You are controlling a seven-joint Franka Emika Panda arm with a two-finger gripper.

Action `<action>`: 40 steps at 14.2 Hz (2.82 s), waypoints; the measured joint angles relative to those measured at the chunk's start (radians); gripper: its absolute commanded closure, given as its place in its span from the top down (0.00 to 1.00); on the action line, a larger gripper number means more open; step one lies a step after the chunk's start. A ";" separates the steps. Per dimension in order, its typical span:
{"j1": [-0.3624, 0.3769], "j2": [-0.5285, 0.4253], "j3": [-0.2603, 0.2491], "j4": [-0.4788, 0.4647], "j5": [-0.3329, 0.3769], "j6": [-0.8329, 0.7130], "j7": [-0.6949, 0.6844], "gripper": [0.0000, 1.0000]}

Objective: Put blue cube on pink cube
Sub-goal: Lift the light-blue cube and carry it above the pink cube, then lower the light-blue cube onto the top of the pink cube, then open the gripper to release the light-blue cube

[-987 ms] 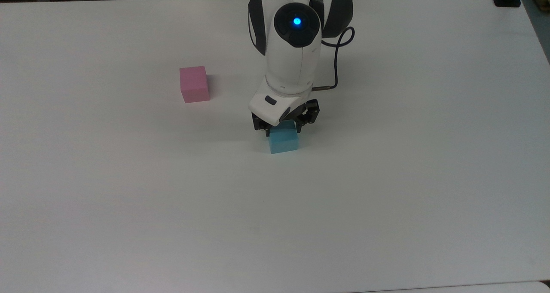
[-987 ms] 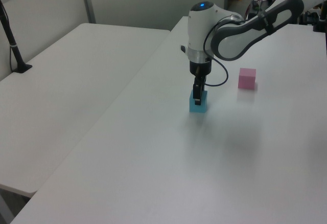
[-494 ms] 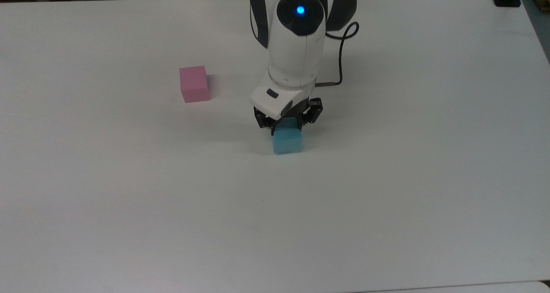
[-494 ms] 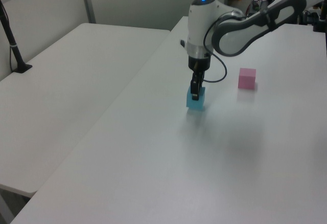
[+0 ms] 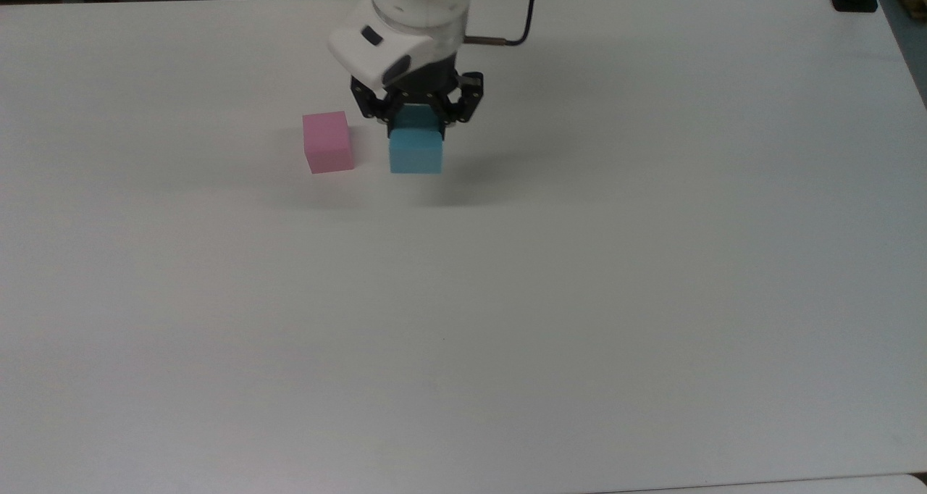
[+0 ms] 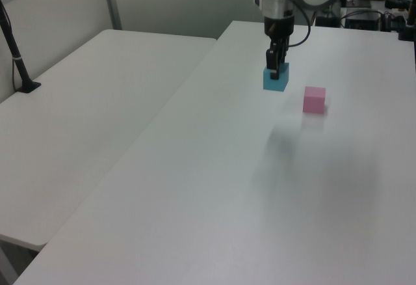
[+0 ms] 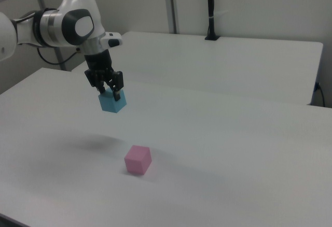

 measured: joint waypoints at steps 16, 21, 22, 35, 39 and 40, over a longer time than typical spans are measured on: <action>-0.174 -0.217 -0.005 -0.155 0.084 -0.077 -0.286 0.49; -0.199 -0.258 -0.005 -0.325 0.084 0.078 -0.287 0.49; -0.210 -0.258 -0.006 -0.339 0.084 0.095 -0.288 0.49; -0.236 -0.161 -0.007 -0.422 0.000 0.228 -0.293 0.49; -0.235 -0.161 -0.007 -0.425 -0.007 0.228 -0.293 0.89; -0.235 -0.161 -0.007 -0.425 -0.007 0.228 -0.293 0.98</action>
